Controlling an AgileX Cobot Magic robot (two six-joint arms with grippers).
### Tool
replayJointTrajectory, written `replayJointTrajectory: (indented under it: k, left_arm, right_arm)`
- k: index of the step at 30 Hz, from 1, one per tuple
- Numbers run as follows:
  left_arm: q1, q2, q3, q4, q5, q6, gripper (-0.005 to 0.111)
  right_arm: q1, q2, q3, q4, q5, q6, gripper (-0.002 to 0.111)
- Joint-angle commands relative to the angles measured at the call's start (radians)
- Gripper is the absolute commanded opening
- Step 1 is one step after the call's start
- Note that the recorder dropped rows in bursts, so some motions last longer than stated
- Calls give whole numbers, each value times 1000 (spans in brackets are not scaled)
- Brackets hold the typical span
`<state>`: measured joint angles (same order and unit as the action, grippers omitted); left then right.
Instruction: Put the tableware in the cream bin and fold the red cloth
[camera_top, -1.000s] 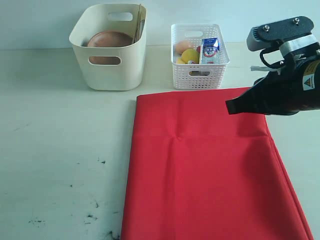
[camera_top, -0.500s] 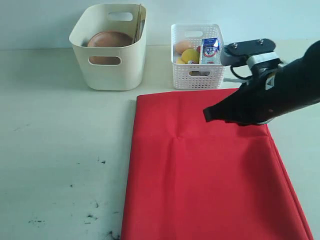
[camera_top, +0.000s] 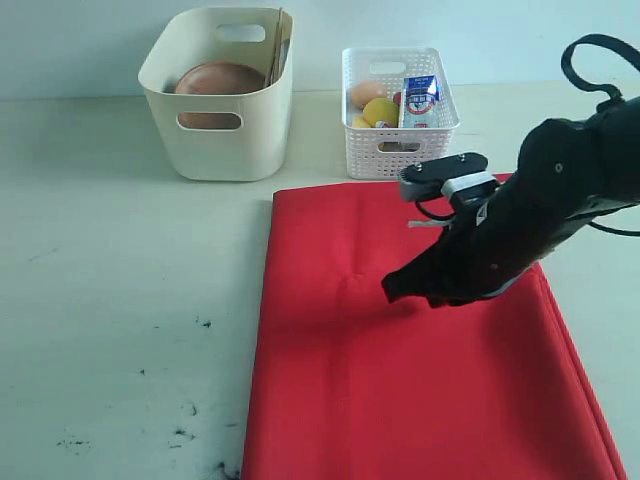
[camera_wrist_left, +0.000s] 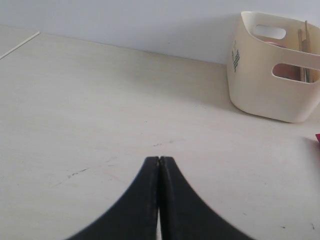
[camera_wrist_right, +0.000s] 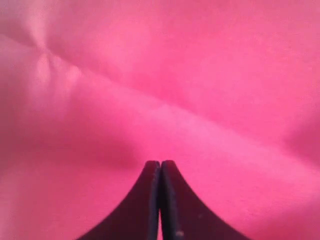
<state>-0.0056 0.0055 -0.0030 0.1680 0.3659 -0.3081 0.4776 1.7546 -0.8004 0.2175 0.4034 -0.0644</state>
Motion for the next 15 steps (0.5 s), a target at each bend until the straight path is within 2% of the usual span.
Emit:
replayJointTrajectory:
  k: [1,12,15]
  left_arm:
    - [-6,-6,3,0,-4,-7,0]
    - [-6,-6,3,0,-4,-7,0]
    - [-6,-6,3,0,-4,-7,0]
  right_arm:
    - [70,6,-7,18,-25,-22,0]
    - [78,114,-7,11,-58,36,0]
    - [43,114,-7,-11,-28,82,0]
